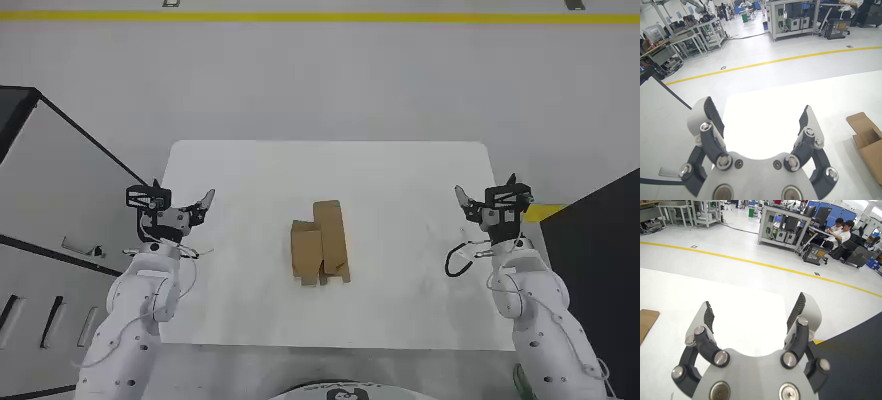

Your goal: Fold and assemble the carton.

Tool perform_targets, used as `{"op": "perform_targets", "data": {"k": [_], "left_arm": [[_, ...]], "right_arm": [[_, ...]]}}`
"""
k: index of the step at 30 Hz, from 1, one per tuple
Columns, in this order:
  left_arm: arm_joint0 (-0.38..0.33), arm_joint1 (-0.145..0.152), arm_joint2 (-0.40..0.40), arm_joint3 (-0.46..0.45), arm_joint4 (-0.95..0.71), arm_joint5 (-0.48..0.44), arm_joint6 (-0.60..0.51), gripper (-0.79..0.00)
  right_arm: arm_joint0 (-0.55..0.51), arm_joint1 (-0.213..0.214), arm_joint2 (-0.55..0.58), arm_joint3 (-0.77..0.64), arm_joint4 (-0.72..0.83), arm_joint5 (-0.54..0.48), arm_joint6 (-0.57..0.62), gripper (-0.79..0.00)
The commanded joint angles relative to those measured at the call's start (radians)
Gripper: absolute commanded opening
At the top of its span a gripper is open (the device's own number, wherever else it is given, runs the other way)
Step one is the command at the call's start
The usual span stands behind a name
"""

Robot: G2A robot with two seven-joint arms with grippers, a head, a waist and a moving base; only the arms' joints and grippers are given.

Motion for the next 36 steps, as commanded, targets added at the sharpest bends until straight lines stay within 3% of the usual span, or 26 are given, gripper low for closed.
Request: {"op": "perform_targets", "data": {"k": [1, 11, 15, 18, 21, 30, 36], "left_arm": [[0.000, 0.000, 0.000, 0.000, 0.000, 0.000, 0.000, -0.001], [0.000, 0.000, 0.000, 0.000, 0.000, 0.000, 0.000, 0.000], [0.029, 0.003, -0.010, -0.006, 0.048, -0.041, 0.089, 0.000], [0.080, 0.006, -0.008, -0.005, 0.185, -0.037, 0.247, 0.000], [0.128, 0.006, -0.007, -0.017, 0.176, -0.083, 0.332, 0.000], [0.130, 0.007, -0.011, -0.022, 0.187, -0.086, 0.341, 0.000], [0.183, 0.013, 0.054, -0.074, 0.509, -0.050, 0.436, 0.000]], "right_arm": [[0.000, 0.000, 0.000, 0.000, 0.000, 0.000, 0.000, 0.000], [0.000, 0.000, 0.000, 0.000, 0.000, 0.000, 0.000, 0.000], [0.000, 0.000, 0.000, 0.000, 0.000, 0.000, 0.000, 0.000], [0.000, 0.000, 0.000, 0.000, 0.000, 0.000, 0.000, 0.000], [0.000, 0.000, 0.000, 0.000, 0.000, 0.000, 0.000, 0.000], [0.000, 0.000, 0.000, 0.000, 0.000, 0.000, 0.000, 0.000], [0.000, 0.000, 0.000, 0.000, 0.000, 0.000, 0.000, 0.000]]}}
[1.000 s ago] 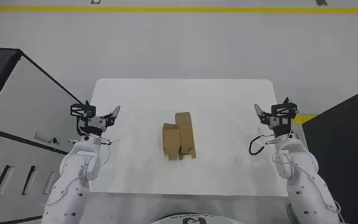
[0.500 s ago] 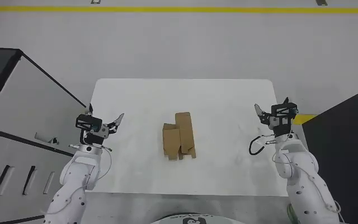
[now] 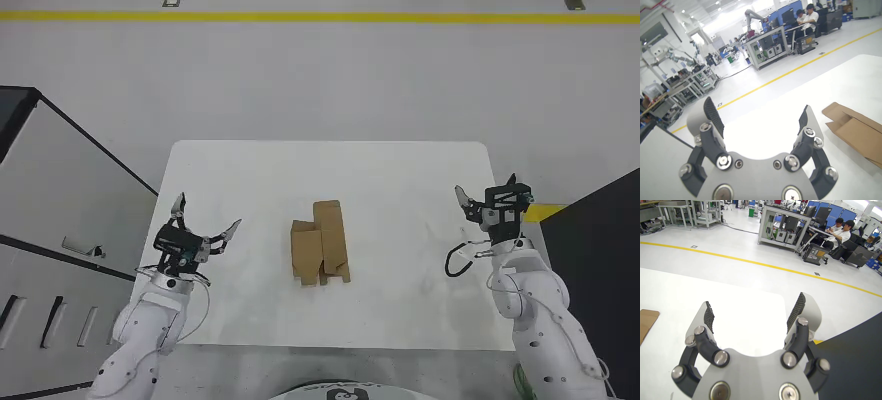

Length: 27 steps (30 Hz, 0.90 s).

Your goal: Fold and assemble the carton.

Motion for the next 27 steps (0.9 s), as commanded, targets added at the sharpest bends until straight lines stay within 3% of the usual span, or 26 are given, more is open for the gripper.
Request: {"op": "perform_targets", "data": {"k": [1, 6, 14, 17, 19, 24, 27], "left_arm": [[0.019, 0.001, 0.038, -0.007, 0.168, 0.032, 0.026, 0.000], [0.023, 0.002, 0.092, 0.004, 0.435, 0.157, 0.026, 0.000], [0.023, 0.002, 0.092, 0.004, 0.435, 0.157, 0.026, 0.000], [0.021, 0.007, 0.106, -0.007, 0.615, 0.182, 0.003, 0.000], [0.022, 0.005, 0.142, -0.032, 0.637, 0.151, -0.007, 0.000], [0.010, 0.003, 0.242, -0.056, 0.949, 0.123, -0.166, 0.000], [-0.004, -0.005, 0.319, -0.047, 1.021, 0.082, -0.247, 0.000]], "right_arm": [[0.000, 0.000, 0.000, 0.000, 0.000, 0.000, 0.000, 0.000], [0.000, 0.000, 0.000, 0.000, 0.000, 0.000, 0.000, 0.000], [0.000, 0.000, 0.000, 0.000, 0.000, 0.000, 0.000, 0.000], [0.000, 0.000, 0.000, 0.000, 0.000, 0.000, 0.000, 0.000], [0.000, 0.000, 0.000, 0.000, 0.000, 0.000, 0.000, 0.000], [0.000, 0.000, 0.000, 0.000, 0.000, 0.000, 0.000, 0.000], [0.000, 0.000, 0.000, 0.000, 0.000, 0.000, 0.000, 0.000]]}}
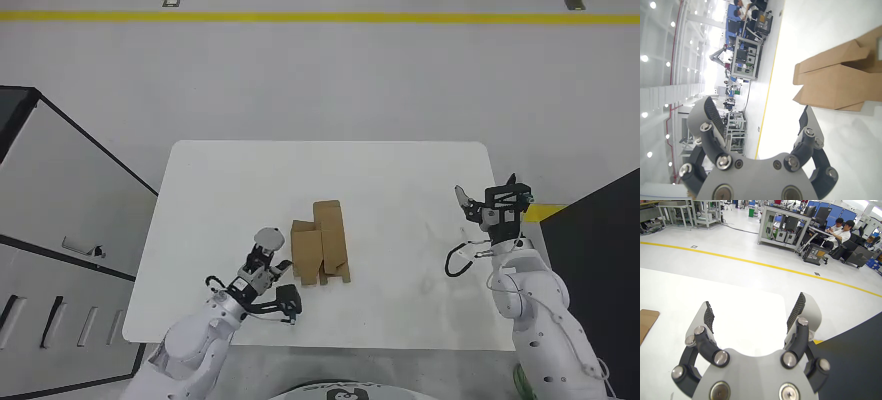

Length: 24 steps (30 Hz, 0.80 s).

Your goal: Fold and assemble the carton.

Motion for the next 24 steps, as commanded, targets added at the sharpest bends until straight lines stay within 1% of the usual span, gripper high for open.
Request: {"op": "perform_targets", "data": {"k": [1, 11, 14, 20, 24], "left_arm": [[-0.012, -0.005, 0.048, 0.005, 0.040, -0.024, -0.042, 0.000], [-0.017, -0.005, 0.053, 0.009, 0.054, -0.027, -0.048, 0.000], [-0.019, -0.008, 0.086, 0.026, 0.068, -0.033, -0.056, 0.000], [-0.039, -0.019, 0.183, 0.067, 0.110, -0.045, -0.089, 0.000], [-0.051, -0.020, 0.195, 0.072, 0.141, -0.053, -0.112, 0.000]], "right_arm": [[0.000, 0.000, 0.000, 0.000, 0.000, 0.000, 0.000, 0.000], [0.000, 0.000, 0.000, 0.000, 0.000, 0.000, 0.000, 0.000], [0.000, 0.000, 0.000, 0.000, 0.000, 0.000, 0.000, 0.000], [0.000, 0.000, 0.000, 0.000, 0.000, 0.000, 0.000, 0.000], [0.000, 0.000, 0.000, 0.000, 0.000, 0.000, 0.000, 0.000]]}}
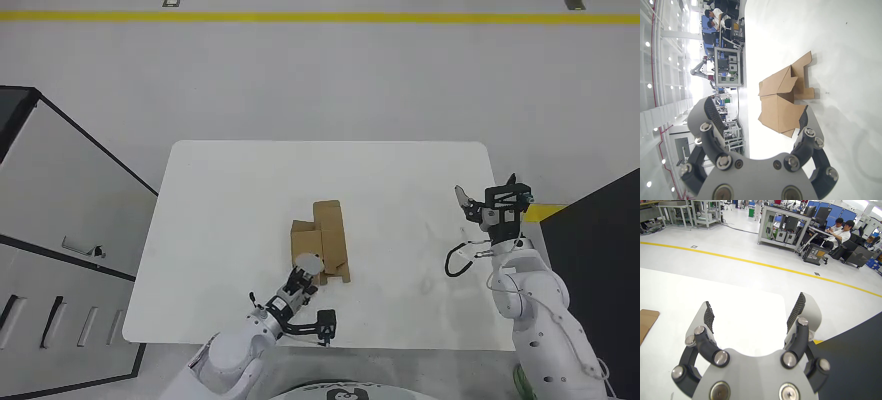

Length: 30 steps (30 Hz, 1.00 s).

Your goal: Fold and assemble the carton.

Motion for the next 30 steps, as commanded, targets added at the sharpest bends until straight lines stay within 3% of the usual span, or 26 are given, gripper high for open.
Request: {"op": "perform_targets", "data": {"k": [1, 8, 17, 30], "left_arm": [[0.000, 0.000, -0.001, 0.000, 0.001, 0.000, 0.000, 0.000], [-0.009, -0.001, 0.009, 0.015, 0.011, -0.014, -0.005, 0.000], [-0.034, -0.014, 0.061, 0.063, 0.000, -0.043, -0.102, 0.000], [-0.060, -0.018, 0.078, 0.083, -0.034, -0.029, -0.087, 0.000]], "right_arm": [[0.000, 0.000, 0.000, 0.000, 0.000, 0.000, 0.000, 0.000], [0.000, 0.000, 0.000, 0.000, 0.000, 0.000, 0.000, 0.000], [0.000, 0.000, 0.000, 0.000, 0.000, 0.000, 0.000, 0.000], [0.000, 0.000, 0.000, 0.000, 0.000, 0.000, 0.000, 0.000]]}}
